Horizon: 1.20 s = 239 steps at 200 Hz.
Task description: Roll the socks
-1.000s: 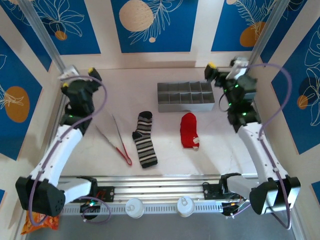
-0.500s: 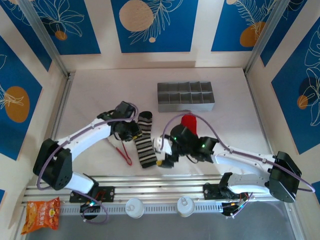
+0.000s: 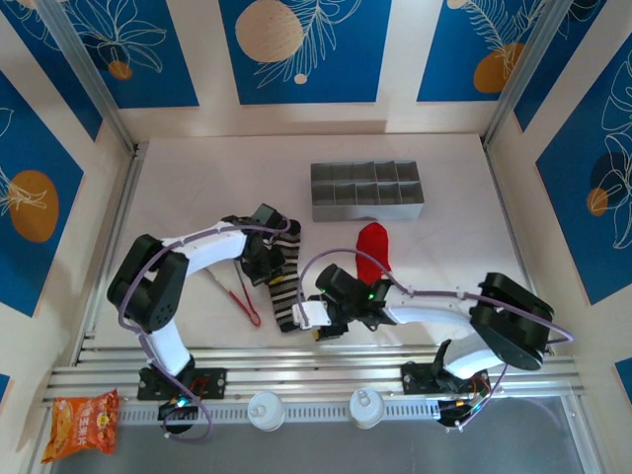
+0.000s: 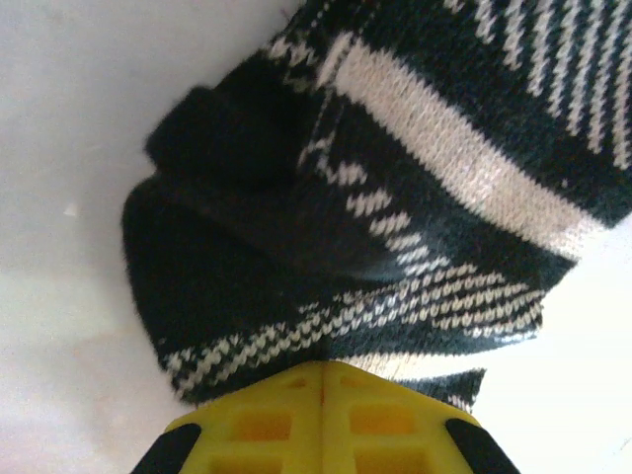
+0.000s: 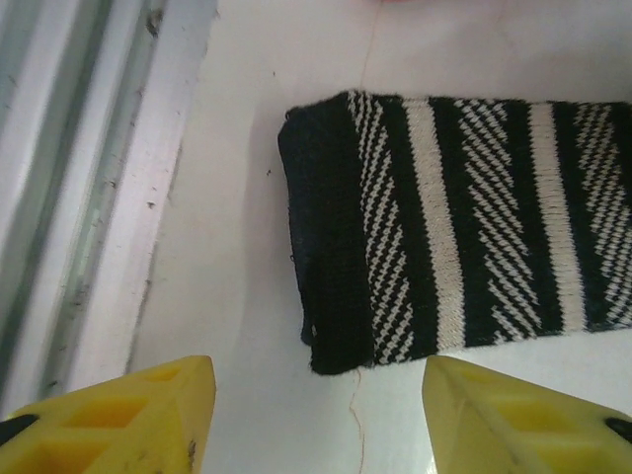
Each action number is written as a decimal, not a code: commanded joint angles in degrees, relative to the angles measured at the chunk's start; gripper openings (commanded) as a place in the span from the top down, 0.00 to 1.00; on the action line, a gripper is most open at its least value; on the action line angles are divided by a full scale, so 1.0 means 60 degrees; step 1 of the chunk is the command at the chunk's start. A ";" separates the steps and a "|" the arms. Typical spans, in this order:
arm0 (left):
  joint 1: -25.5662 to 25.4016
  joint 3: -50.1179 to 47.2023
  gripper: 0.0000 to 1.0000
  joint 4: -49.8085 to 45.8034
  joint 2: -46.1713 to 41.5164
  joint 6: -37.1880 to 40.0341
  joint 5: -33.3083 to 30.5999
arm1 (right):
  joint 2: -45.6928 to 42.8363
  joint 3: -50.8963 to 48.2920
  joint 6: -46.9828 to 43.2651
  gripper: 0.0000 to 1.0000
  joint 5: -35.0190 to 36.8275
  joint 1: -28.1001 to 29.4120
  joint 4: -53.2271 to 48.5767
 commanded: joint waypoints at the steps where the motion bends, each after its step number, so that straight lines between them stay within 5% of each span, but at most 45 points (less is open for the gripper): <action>1: -0.0061 0.0437 0.94 -0.0248 0.0320 0.0619 -0.0185 | 0.0338 0.0260 -0.0414 0.47 0.0166 0.0193 0.0635; 54: -0.0052 0.0709 0.95 -0.0005 0.0742 0.1090 -0.0066 | 0.1143 0.0426 -0.0290 0.62 0.0904 0.0436 0.1165; 113: -0.0059 0.0772 0.95 0.0183 0.0911 0.1301 0.0171 | 0.1655 0.0979 -0.0357 0.62 0.1234 0.0422 0.1254; 177: -0.0050 0.1156 0.94 -0.0022 0.0565 0.1397 -0.0020 | 0.2106 0.1483 0.0589 0.92 0.0934 0.0357 0.0572; 221: 0.0207 0.1594 0.66 -0.0918 -0.0754 0.0801 -0.1044 | 0.1837 0.2220 0.1929 0.98 -0.1270 -0.0313 -0.1029; 239: 0.0423 0.1479 0.62 -0.1316 -0.1392 0.0417 -0.1381 | 0.1976 0.2668 0.2561 0.99 -0.2743 -0.0814 -0.1692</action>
